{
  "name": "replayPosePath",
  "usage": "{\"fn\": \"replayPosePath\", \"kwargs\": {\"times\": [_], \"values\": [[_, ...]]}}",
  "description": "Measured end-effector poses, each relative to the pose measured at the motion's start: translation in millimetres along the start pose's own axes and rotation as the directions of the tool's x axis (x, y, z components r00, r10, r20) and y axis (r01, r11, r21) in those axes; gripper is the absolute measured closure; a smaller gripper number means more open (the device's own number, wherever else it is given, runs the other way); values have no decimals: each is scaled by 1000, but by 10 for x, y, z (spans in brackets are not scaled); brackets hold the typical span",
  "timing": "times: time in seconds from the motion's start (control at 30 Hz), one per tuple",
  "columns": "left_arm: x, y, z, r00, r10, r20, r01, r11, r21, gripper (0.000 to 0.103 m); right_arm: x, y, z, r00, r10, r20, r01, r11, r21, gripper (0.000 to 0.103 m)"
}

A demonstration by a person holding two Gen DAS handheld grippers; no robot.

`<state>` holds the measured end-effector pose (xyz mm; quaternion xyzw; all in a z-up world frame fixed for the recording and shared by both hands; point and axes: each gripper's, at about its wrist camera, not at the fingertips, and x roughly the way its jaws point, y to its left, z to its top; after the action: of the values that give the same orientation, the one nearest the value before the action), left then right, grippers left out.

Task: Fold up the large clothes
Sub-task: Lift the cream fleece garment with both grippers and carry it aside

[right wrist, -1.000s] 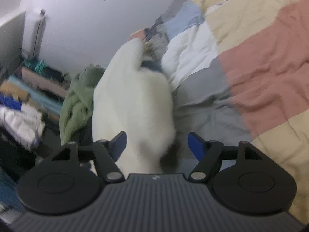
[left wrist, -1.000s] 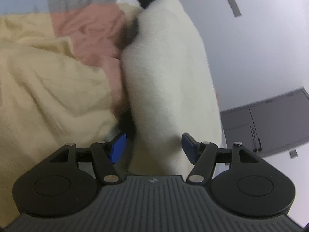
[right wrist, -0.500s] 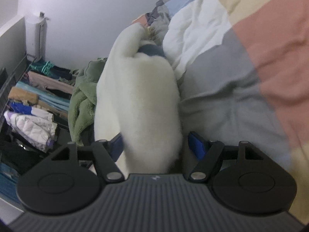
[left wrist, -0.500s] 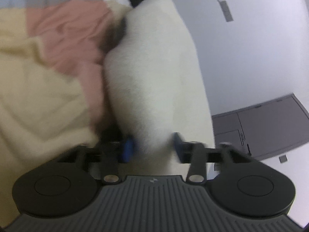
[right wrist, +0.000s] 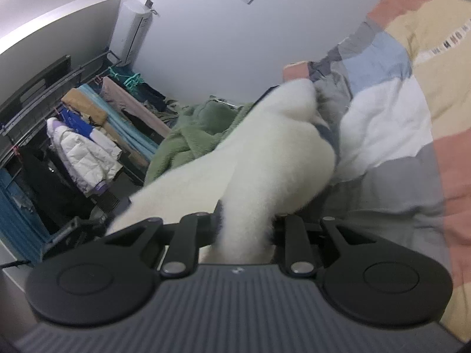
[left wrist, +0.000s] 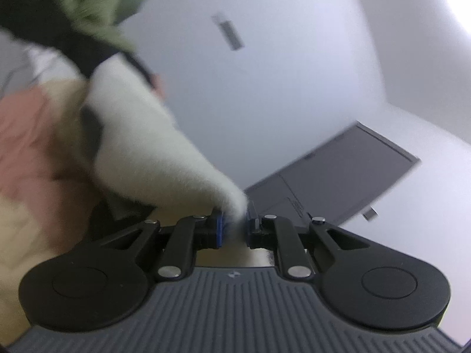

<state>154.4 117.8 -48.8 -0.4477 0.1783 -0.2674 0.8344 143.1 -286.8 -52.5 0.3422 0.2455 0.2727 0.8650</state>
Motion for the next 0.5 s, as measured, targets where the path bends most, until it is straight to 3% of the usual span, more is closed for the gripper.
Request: {"fn": "replayPosePath", "kwargs": {"times": [0.27,0.5], "values": [[-267,-683,308,990,-141,13,141,990,27,87,-549,717,540,991,24,132,-9,994,-109,80],[-598,-1624,705,964,-266,27,260,956,134,87,-968,1623,1149,964,88,249,-28,971,-236,80]]}}
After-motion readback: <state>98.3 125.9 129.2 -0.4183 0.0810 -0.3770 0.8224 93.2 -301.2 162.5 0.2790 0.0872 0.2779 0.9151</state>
